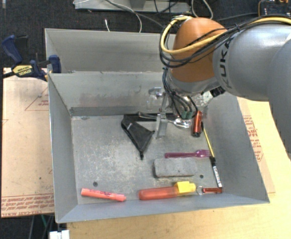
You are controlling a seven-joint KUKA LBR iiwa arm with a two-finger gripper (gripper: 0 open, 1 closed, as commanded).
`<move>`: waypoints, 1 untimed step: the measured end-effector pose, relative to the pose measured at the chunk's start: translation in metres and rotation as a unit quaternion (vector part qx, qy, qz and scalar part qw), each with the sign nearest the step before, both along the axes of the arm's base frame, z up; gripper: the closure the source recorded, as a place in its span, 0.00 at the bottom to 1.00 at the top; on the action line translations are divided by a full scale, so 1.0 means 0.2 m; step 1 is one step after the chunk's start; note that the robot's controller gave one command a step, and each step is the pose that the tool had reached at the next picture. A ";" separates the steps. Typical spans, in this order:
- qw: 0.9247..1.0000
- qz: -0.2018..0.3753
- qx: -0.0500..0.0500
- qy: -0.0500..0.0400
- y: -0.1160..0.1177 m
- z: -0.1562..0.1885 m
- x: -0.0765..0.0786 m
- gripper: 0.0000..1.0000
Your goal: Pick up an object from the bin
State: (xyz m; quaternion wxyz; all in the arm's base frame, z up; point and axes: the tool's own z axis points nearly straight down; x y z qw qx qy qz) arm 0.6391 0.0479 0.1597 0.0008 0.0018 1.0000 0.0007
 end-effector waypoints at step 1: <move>1.000 0.000 0.000 0.000 0.00 0.00 0.00 0.00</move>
Offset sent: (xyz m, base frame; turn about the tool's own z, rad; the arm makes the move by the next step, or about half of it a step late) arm -0.0367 0.0071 0.0279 -0.4709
